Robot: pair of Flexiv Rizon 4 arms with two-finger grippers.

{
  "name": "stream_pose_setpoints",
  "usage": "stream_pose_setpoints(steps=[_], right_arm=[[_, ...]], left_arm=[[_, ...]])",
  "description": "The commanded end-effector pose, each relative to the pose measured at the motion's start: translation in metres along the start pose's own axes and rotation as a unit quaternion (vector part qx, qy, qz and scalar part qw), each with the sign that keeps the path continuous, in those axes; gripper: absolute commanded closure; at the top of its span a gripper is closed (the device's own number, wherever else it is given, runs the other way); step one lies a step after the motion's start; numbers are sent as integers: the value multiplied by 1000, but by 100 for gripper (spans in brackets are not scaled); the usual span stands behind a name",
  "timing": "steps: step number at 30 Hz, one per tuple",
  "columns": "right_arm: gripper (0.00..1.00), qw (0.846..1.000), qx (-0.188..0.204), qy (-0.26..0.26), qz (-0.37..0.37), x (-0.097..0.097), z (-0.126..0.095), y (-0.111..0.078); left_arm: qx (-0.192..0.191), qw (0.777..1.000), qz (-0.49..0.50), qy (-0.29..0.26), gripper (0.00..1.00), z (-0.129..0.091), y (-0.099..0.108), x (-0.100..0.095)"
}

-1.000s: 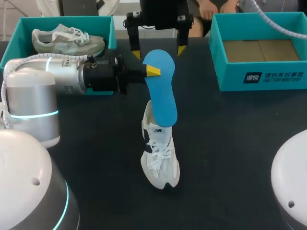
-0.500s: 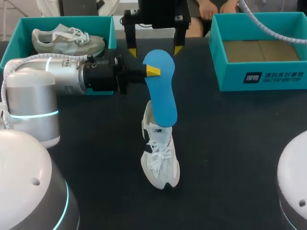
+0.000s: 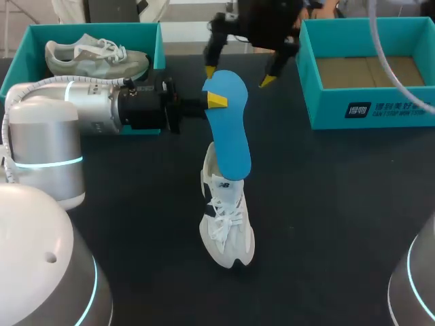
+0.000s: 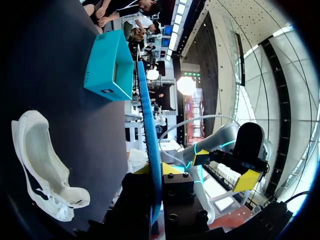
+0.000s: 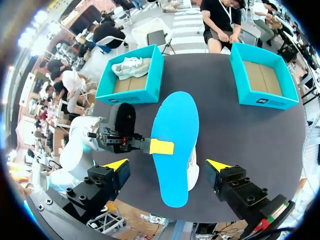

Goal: Take the shoe out of the shoebox, open the shoe tongue, remove and reinsert the insole, then place the shoe into the shoebox

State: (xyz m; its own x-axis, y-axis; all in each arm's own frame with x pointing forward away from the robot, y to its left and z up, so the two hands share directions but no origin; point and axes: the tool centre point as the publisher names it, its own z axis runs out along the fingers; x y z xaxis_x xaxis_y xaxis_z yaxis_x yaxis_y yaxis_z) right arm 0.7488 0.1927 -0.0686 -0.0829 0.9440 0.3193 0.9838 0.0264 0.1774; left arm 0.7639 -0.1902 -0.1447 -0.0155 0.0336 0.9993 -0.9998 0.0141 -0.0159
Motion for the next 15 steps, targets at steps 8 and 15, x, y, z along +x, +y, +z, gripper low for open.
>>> stream_pose_setpoints(steps=[8,15], right_arm=[[0,960,-9,277,31,-47,-3,-5],[0,948,0,316,37,-54,5,-3]], left_arm=[[0,1000,0,-1,100,0,1,0],[0,1000,0,-1,100,0,1,0]])
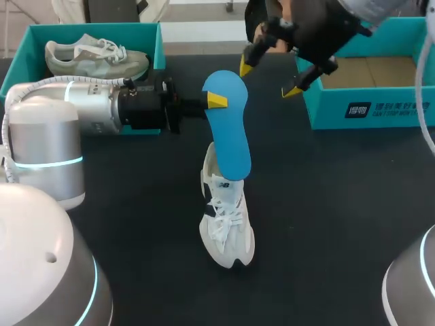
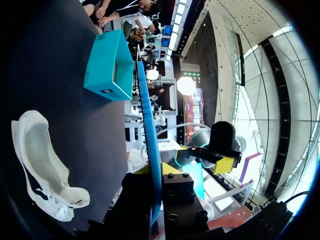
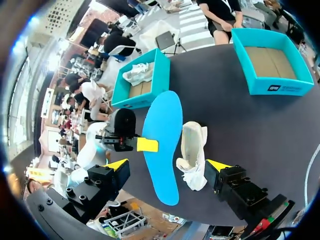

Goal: Take the shoe out of the shoebox, open the shoe tongue, remove and reinsert the insole, then place the shoe into the shoebox

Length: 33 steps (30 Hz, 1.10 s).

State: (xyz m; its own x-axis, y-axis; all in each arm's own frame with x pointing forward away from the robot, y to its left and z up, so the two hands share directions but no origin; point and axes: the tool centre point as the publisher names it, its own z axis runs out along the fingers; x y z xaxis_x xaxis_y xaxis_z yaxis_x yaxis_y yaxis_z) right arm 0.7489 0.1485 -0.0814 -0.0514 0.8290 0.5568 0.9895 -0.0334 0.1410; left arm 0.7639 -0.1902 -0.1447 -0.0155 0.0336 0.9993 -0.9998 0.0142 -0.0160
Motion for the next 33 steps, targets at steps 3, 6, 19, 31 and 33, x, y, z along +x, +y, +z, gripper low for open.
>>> stream_pose_setpoints(steps=[3,6,19,31,33], right_arm=[[0,977,-2,212,12,-14,8,2],[0,975,8,221,14,-18,12,2],[0,954,-4,297,23,-30,38,5],[0,932,-26,360,-14,-32,38,10],[0,933,-15,360,-16,-32,40,10]], left_arm=[[1,1000,0,-1,100,0,1,0],[1,1000,0,-1,100,0,1,0],[1,1000,0,-1,100,0,1,0],[1,1000,0,-1,100,0,1,0],[1,1000,0,-1,100,0,1,0]])
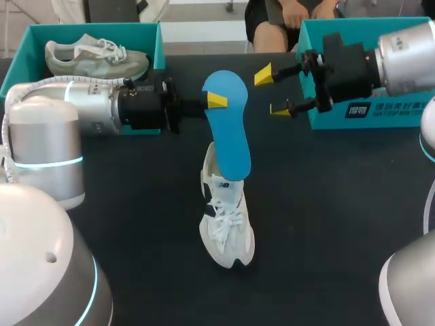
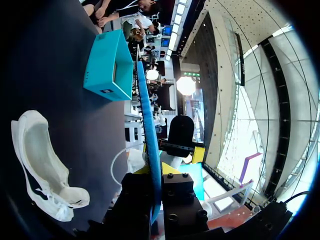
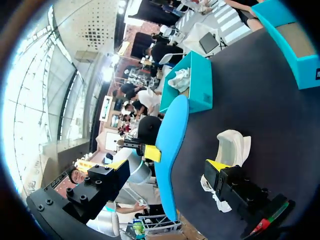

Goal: Take the shoe out of the shoebox, open the shoe tongue, remove and reinsert the insole, then place the shoe into the shoebox

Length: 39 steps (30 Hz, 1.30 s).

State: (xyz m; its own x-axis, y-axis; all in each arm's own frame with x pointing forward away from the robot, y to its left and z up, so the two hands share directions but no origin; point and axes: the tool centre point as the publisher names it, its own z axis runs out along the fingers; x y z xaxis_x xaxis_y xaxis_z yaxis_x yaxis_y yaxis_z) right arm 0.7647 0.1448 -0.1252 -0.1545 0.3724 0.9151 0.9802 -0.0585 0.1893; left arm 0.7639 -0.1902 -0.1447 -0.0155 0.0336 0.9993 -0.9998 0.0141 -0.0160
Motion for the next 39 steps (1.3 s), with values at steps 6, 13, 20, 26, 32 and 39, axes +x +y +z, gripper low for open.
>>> stream_pose_setpoints(steps=[6,13,20,26,32,39], right_arm=[[0,997,18,79,7,-11,5,0],[0,996,22,83,12,-13,8,3],[0,993,29,114,28,-12,10,5],[0,993,29,114,28,-12,10,5],[0,993,29,114,28,-12,10,5],[0,993,29,114,28,-12,10,5]], left_arm=[[0,1000,0,-1,100,0,1,0],[0,1000,0,-1,100,0,1,0],[0,1000,0,-1,100,0,1,0],[0,1000,0,-1,100,0,1,0],[-19,998,63,11,100,-5,-3,-3],[-48,977,205,38,100,-19,-15,10]])
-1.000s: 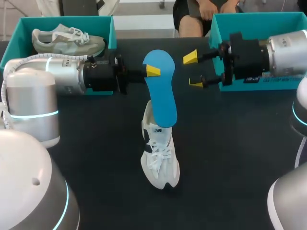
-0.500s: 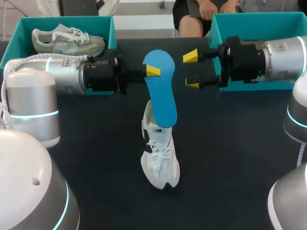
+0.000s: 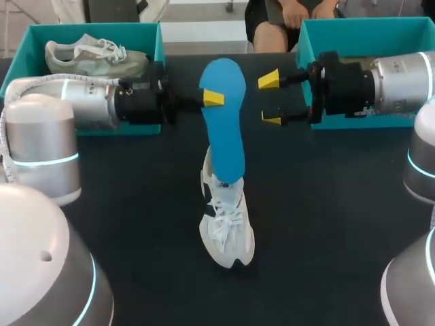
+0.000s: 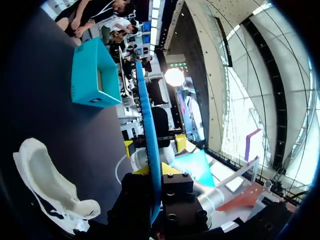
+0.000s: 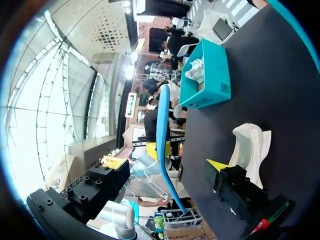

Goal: Take the shoe out of the shoebox, open the shoe tongue, remove and reinsert the insole, then place the shoe into the shoebox

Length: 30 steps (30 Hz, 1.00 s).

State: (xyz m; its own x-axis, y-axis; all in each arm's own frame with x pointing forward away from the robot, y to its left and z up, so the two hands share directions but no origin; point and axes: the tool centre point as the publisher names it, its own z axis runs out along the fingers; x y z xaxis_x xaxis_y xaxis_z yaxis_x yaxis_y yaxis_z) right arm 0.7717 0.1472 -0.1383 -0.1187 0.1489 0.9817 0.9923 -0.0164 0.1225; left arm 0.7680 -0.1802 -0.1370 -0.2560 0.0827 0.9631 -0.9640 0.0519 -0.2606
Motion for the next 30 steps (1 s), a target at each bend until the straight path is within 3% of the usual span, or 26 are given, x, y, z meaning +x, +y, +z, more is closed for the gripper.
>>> stream_pose_setpoints(steps=[1,6,9,13,15,20,26,30], right_arm=[[0,1000,-1,-1,0,0,2,0],[0,1000,-1,-1,0,0,2,0],[0,1000,-1,-1,0,0,2,0],[0,1000,-1,-1,0,0,2,0],[0,1000,-1,-1,0,0,2,0],[0,1000,-1,-1,0,0,2,0],[0,1000,-1,-1,0,0,2,0],[0,1000,-1,-1,0,0,2,0]], left_arm=[[-22,993,114,15,100,-12,-11,0],[-2,969,247,2,100,-16,-19,0],[16,943,333,-16,100,-19,-24,3],[53,883,466,-23,100,-22,-34,8],[56,844,533,-22,100,-23,-39,8],[43,787,616,-11,100,-30,-42,4],[48,690,723,3,100,-31,-42,4],[50,693,719,10,100,-31,-42,3]])
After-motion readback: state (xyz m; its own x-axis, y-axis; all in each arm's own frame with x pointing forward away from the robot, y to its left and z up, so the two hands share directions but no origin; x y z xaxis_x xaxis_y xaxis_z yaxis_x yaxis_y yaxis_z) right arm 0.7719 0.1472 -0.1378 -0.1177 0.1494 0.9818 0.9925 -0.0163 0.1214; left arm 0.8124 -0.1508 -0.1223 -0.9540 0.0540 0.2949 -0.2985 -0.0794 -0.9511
